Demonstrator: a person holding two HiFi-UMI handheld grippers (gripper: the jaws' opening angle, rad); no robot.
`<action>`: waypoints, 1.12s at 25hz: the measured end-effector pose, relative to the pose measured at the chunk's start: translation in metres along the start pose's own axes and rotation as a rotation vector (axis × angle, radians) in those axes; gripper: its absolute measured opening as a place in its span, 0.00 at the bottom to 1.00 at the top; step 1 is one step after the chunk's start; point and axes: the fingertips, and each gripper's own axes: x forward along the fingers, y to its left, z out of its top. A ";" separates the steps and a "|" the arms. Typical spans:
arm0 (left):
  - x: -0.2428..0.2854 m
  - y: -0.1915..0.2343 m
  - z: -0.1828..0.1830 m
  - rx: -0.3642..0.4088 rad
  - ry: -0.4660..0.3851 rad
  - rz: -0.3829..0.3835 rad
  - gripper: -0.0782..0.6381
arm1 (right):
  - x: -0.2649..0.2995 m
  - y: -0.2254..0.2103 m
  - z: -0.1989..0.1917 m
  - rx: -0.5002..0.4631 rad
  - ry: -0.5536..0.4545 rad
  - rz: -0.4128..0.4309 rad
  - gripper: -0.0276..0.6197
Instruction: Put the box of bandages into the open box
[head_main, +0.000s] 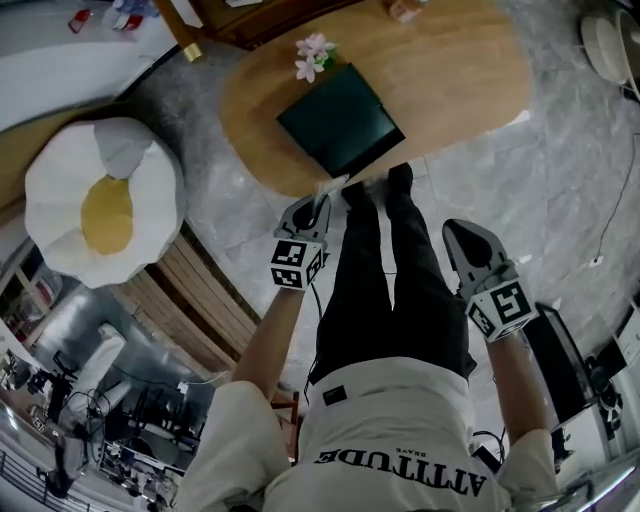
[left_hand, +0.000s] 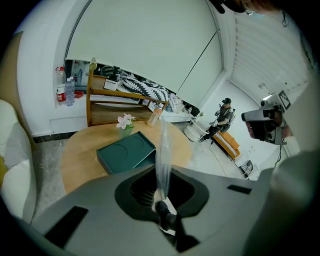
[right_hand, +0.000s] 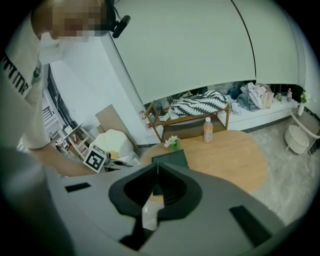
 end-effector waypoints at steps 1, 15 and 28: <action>0.008 0.004 -0.004 -0.002 0.002 0.008 0.16 | 0.005 -0.004 -0.004 0.013 0.001 -0.002 0.08; 0.124 0.039 -0.072 0.001 0.153 0.067 0.16 | 0.055 -0.033 -0.049 0.108 0.026 0.030 0.08; 0.185 0.059 -0.102 -0.049 0.261 0.134 0.16 | 0.092 -0.064 -0.078 0.151 0.035 0.030 0.08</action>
